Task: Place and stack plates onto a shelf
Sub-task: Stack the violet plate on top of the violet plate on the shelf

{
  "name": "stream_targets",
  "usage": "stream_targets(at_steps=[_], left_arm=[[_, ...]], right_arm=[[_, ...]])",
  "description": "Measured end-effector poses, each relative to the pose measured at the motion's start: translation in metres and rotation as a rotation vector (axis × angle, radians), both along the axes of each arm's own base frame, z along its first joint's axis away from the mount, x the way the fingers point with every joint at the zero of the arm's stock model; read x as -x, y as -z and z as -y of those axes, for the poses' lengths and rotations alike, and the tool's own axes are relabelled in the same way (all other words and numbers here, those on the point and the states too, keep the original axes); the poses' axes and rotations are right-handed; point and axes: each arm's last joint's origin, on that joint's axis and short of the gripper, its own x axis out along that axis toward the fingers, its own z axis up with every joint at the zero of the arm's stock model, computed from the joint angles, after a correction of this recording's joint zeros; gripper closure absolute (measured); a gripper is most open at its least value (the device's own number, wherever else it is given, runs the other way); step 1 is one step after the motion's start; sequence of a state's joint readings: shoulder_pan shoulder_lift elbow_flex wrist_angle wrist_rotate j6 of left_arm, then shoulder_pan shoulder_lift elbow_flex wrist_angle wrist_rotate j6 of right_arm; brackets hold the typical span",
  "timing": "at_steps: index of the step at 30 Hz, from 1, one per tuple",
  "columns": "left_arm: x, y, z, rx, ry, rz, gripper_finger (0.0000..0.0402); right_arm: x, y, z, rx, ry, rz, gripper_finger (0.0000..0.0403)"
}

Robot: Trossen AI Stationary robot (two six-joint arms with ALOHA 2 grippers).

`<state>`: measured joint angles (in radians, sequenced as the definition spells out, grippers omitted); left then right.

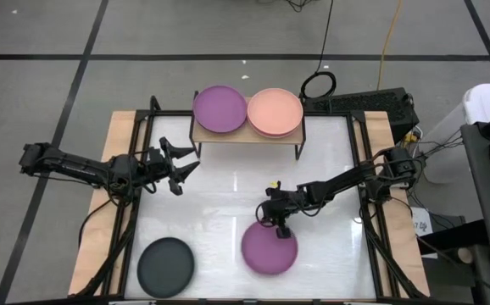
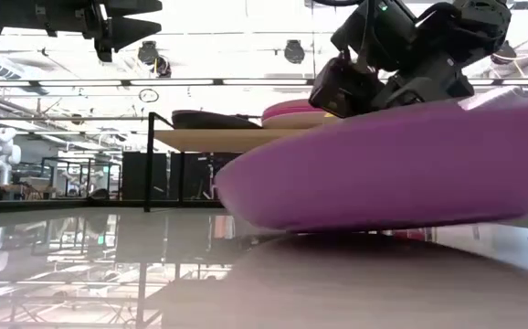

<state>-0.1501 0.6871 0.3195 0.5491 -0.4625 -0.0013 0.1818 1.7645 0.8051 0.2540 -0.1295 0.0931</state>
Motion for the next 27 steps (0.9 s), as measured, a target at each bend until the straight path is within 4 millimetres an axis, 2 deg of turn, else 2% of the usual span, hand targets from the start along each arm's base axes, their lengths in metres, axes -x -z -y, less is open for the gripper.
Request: stream_targets(at_steps=[10,14,20,25,27], left_arm=[[0.0,0.0,0.0,0.0,0.0,-0.001,0.0165],[0.0,0.0,0.0,0.0,0.0,0.0,0.0165],[0.001,-0.003,0.0,-0.01,-0.002,0.029,0.0165],[0.001,-0.006,0.0,-0.101,-0.033,0.025,0.0165],[0.001,-0.006,0.0,-0.149,-0.043,0.008,0.0165]], right_arm=[[-0.001,-0.001,0.001,0.021,-0.022,0.02,0.0401],[-0.001,-0.015,0.009,0.031,0.004,0.076,0.0402],[-0.002,-0.081,0.042,0.165,0.183,0.354,0.0402],[0.004,-0.142,0.082,0.212,0.318,0.597,0.0402],[0.006,-0.159,0.099,0.238,0.37,0.645,0.0402]])
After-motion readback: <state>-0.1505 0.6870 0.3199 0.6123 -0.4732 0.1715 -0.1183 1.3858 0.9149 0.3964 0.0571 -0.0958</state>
